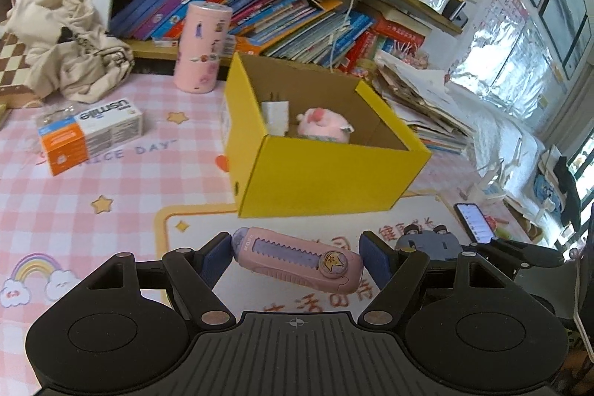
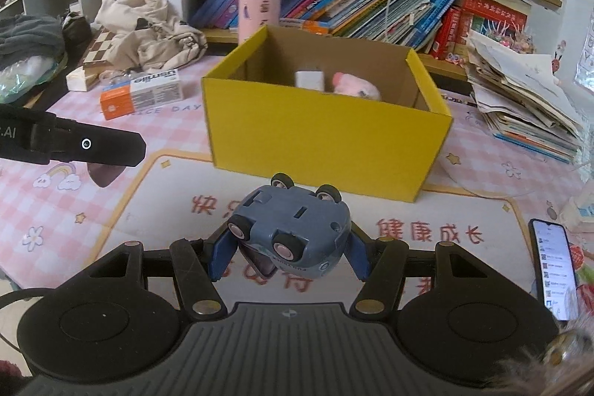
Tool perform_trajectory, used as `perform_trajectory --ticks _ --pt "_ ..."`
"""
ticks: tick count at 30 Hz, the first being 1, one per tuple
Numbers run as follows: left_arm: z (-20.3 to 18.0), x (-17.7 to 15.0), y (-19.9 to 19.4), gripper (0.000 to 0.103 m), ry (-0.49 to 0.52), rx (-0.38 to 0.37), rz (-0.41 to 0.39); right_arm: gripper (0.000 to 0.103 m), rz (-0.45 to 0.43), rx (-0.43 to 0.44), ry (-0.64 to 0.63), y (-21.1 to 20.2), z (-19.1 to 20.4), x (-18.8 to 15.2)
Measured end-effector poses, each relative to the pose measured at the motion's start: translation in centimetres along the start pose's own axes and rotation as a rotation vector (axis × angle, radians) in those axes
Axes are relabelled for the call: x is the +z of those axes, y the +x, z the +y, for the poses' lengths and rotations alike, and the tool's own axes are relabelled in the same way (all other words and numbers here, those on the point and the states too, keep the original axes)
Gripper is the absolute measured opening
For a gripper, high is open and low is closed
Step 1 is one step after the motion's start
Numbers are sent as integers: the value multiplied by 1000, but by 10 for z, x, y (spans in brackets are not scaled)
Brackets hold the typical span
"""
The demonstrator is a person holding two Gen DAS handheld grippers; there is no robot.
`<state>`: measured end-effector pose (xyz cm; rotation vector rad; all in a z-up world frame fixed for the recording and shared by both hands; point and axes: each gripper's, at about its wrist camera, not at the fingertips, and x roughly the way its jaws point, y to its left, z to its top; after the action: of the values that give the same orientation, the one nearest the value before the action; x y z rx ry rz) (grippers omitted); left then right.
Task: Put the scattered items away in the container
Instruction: 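Lift the toy car with the right tool while the left carries the pink cylinder toward the yellow box, then lower the toy car into the yellow box and open the right gripper while the left releases the cylinder inside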
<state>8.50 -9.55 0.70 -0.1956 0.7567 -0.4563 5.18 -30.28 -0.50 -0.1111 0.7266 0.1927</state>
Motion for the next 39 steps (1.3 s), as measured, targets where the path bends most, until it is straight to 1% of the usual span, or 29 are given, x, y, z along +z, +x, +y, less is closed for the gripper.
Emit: perform_trajectory --ticks 7,12,22,28,34,39 --pt "-23 16 14 75 6 -5 -25 59 -33 17 -15 0 -26 12" --pt "-38 31 22 75 11 2 -51 59 -75 42 -41 1 -41 27" --pt "-57 63 37 75 28 52 -114 59 -163 102 -90 10 -68 62" --pt "-59 85 50 75 36 83 -143 59 -212 131 -121 23 -79 87" --pt "-51 106 66 75 28 118 -160 59 -243 130 -154 43 -90 112" --pt "-43 116 86 75 41 150 -139 59 -237 125 -163 66 -99 129"
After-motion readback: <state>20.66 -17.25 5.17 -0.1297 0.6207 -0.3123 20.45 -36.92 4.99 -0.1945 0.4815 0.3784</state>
